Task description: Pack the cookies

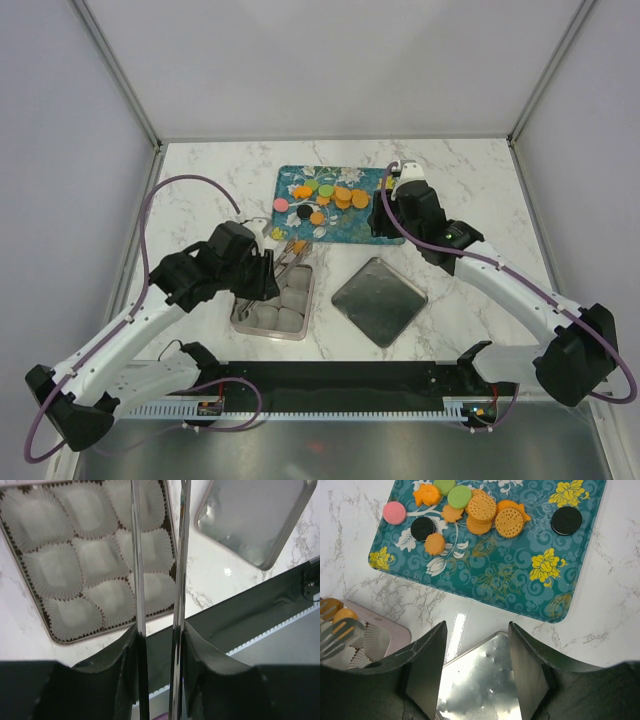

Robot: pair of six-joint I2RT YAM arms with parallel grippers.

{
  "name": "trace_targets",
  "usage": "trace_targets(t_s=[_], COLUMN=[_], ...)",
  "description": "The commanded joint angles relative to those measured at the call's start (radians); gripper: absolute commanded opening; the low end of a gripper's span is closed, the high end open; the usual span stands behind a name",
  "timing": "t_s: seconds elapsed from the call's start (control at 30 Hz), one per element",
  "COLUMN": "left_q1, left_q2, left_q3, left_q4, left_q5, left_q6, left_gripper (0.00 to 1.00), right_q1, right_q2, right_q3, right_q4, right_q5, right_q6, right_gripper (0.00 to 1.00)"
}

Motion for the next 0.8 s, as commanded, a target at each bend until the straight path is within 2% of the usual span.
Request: trace_targets(t_s=[0.0,0.33,0.77], left_q1=[-0.015,-0.061,-0.064], left_q2=[-0.043,-0.071,-0.018], left_q3=[-0.019,-0.101,-0.151], left_q4=[-0.051,-0.03,0.056], left_q5=[0.015,-0.001,-0.027], left_q6=[-0.08,-0.166,-0.16], left_gripper=[0.36,0.36,0.4], right_q1=[-0.002,-0.002,-0.002], right_q2=[0.013,0.028,0.033], right_q3=[0.046,0.043,0.029], right_q4=[0.015,0.028,0.036], right_q5=[-0.022,-0.036,-0.045], right_q6=[0.006,0.009,0.001], right_gripper=[0.6,0.6,0.6])
